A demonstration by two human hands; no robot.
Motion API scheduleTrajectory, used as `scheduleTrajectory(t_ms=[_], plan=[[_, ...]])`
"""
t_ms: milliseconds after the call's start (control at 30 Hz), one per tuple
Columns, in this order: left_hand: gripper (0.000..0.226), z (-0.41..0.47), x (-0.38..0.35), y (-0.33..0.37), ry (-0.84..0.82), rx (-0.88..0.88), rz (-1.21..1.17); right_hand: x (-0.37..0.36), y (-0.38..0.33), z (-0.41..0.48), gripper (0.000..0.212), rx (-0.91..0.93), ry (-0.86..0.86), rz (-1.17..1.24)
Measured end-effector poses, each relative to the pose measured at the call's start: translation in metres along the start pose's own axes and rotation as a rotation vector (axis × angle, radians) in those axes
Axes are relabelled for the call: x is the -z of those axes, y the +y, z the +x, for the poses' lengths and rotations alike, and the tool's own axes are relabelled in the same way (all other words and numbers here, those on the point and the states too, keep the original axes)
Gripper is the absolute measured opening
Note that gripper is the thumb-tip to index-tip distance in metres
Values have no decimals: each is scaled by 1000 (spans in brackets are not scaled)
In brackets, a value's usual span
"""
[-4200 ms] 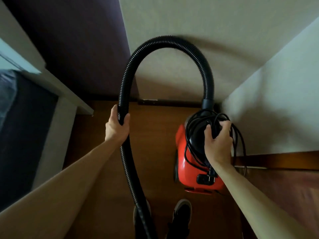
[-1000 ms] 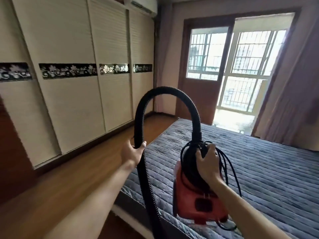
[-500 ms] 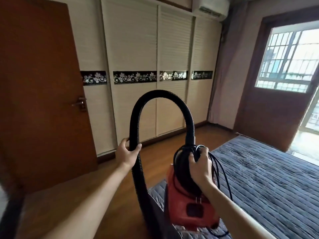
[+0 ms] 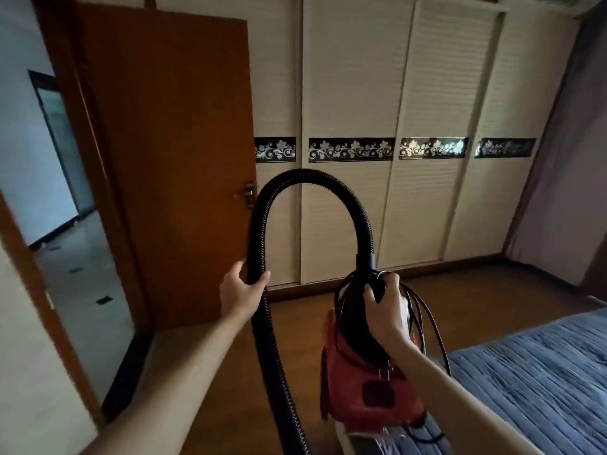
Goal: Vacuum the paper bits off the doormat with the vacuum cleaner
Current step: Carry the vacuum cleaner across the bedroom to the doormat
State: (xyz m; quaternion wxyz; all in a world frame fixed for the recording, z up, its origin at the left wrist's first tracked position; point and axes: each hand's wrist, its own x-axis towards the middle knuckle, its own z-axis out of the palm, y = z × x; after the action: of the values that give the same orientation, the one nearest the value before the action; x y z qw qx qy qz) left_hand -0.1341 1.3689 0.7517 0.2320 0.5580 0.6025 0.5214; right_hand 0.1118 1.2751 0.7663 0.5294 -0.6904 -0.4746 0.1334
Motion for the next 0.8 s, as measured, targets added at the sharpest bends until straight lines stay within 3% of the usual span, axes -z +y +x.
scheduleTrajectory(t_ms=[267, 800], plan=[[64, 83, 21, -25, 66, -19, 0, -96, -29, 49, 19, 35, -76, 49], [67, 288, 45, -72, 43, -79, -5, -248, -81, 171, 16, 61, -101, 90]])
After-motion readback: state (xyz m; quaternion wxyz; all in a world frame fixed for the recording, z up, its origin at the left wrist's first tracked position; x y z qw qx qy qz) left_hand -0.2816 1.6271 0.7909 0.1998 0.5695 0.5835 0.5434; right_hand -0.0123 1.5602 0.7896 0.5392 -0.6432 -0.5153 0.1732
